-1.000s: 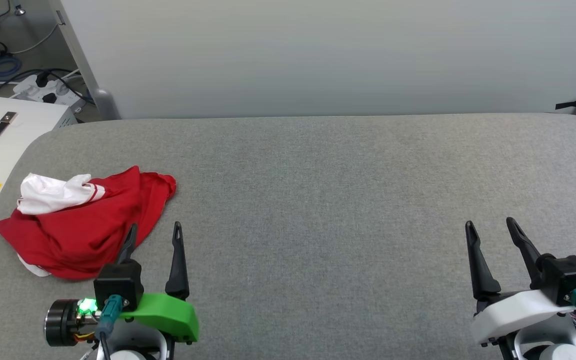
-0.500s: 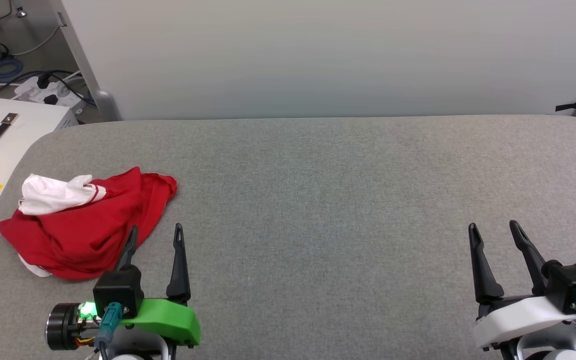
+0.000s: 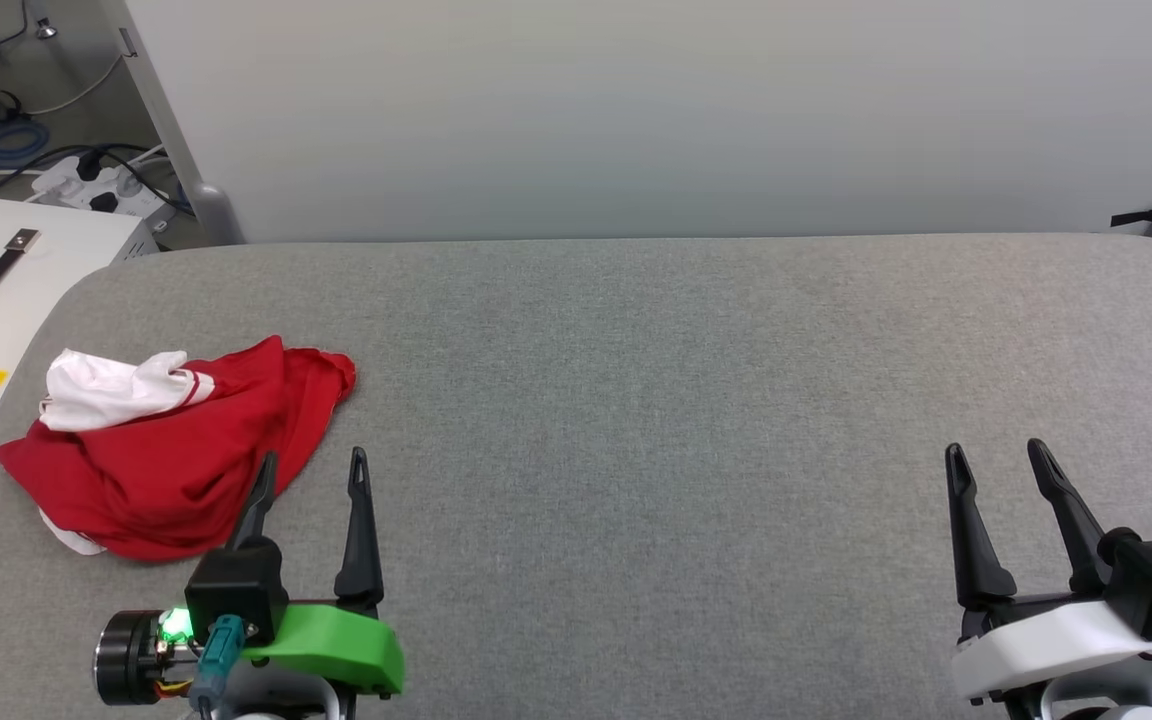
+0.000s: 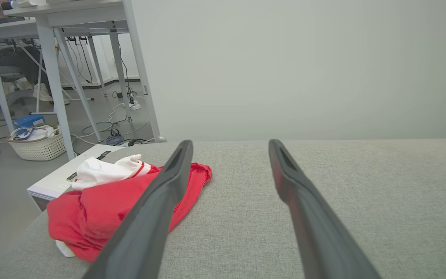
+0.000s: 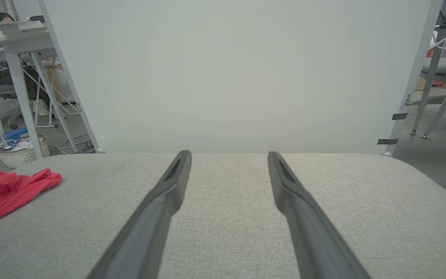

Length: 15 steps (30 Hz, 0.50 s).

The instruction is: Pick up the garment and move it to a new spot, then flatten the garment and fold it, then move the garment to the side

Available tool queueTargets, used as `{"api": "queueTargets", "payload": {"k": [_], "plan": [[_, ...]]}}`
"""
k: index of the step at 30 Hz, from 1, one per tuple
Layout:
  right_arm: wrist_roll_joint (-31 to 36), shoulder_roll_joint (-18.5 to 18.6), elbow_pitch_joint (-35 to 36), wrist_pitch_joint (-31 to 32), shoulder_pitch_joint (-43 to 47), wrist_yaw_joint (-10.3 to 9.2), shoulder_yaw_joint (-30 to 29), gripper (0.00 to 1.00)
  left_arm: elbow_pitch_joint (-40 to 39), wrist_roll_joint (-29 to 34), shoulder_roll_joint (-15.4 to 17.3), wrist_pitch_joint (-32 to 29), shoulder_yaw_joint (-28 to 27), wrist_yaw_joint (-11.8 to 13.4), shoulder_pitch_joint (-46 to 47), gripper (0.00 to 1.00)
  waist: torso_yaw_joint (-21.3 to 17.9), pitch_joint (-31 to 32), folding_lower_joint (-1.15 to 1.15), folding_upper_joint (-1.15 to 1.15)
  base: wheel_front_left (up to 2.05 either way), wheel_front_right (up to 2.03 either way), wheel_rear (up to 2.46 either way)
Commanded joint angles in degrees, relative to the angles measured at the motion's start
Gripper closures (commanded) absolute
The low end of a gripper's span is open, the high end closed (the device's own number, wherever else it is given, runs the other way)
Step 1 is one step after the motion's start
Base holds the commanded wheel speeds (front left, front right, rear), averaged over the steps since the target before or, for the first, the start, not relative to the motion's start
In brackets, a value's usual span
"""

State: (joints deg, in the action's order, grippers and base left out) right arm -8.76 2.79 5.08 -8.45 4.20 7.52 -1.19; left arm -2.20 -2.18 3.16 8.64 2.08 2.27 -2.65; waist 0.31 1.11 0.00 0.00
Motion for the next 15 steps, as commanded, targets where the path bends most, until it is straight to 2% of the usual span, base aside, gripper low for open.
{"api": "queueTargets", "payload": {"k": [1,15], "plan": [[-0.42,0.06,0.55,-0.86,0.74,-0.02,0.00,0.00,-0.19,-0.54,-0.17,0.59,0.26,0.34,-0.75,0.00,0.00,0.01,0.00,0.00,0.00,0.00,0.00],[-1.15,0.07,1.32,-2.49,1.53,-0.02,0.04,0.00,0.21,-1.18,-0.20,2.25,0.58,0.76,-1.03,0.00,0.41,-0.09,0.00,0.00,0.00,0.00,0.00]]}}
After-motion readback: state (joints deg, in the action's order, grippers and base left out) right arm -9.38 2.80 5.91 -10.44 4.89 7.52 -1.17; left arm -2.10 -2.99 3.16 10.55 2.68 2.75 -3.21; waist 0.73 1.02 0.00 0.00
